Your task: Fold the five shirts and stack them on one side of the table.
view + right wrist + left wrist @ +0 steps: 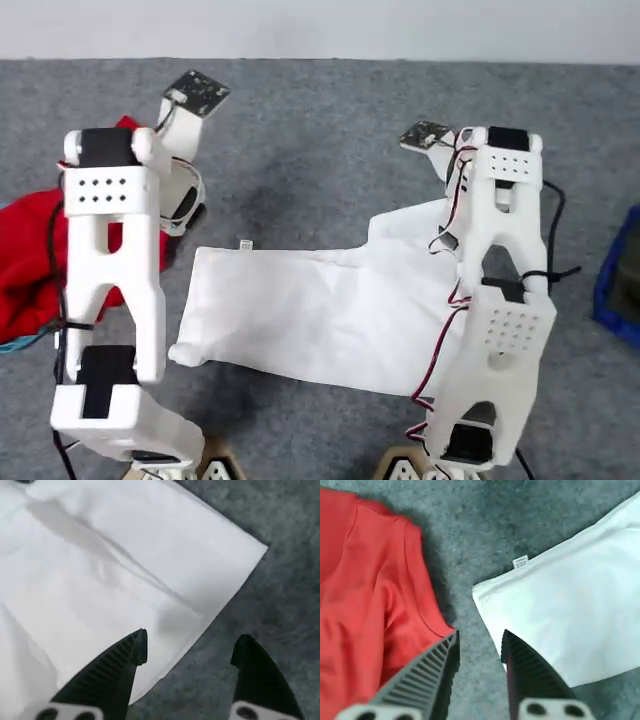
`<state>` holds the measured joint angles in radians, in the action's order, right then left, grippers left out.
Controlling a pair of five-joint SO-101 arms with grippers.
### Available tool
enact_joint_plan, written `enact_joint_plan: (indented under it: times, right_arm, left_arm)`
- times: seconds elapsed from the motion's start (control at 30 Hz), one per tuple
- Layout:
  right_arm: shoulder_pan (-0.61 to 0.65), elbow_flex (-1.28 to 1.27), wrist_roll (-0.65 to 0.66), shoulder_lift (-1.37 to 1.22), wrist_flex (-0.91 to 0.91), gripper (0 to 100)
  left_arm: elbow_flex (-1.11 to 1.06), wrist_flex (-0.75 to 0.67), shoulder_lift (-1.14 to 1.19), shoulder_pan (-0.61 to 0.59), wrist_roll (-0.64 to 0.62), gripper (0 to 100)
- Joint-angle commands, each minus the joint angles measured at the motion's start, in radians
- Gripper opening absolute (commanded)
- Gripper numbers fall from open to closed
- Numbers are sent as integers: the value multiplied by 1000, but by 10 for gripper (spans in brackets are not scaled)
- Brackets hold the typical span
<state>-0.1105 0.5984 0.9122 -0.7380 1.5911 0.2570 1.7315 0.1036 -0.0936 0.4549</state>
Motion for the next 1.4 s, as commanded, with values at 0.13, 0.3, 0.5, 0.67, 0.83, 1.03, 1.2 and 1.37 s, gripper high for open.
enact_joint_plan:
  times: [0.13,0.3,0.5,0.67,0.83,1.03,1.2,1.37]
  right_arm:
    - [4,48,-9,-19,-13,93]
    - [-2,48,-9,-22,-15,68]
    - [-15,43,-5,-25,-50,76]
    - [-7,43,-5,-58,-73,69]
    - [-10,46,-5,-79,-74,13]
    - [-12,49,-5,-68,-64,13]
    - [-7,49,-5,15,-62,13]
    - [-7,49,-8,77,-94,13]
  left_arm:
    - [-31,25,-52,3,-15,130]
    - [-116,25,-52,6,-15,130]
    - [-145,25,-52,6,-15,130]
    - [-147,25,-52,6,-17,130]
    - [-147,25,-52,0,-17,130]
    - [-147,25,-52,0,-17,130]
    - [-148,25,-52,0,-17,130]
    - [-148,25,-52,0,-17,130]
